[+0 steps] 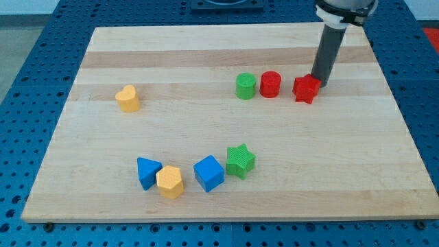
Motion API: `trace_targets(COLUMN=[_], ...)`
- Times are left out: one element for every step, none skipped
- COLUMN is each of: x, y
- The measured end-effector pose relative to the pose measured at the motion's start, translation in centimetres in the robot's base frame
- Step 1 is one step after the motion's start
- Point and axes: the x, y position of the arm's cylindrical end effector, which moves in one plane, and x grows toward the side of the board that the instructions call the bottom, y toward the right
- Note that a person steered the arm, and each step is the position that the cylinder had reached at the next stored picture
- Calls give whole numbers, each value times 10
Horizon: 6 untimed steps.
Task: Tap the bottom right of red star
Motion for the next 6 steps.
trace_targets(x=[6,29,51,69,66,55], y=[43,63,53,36,14,-12])
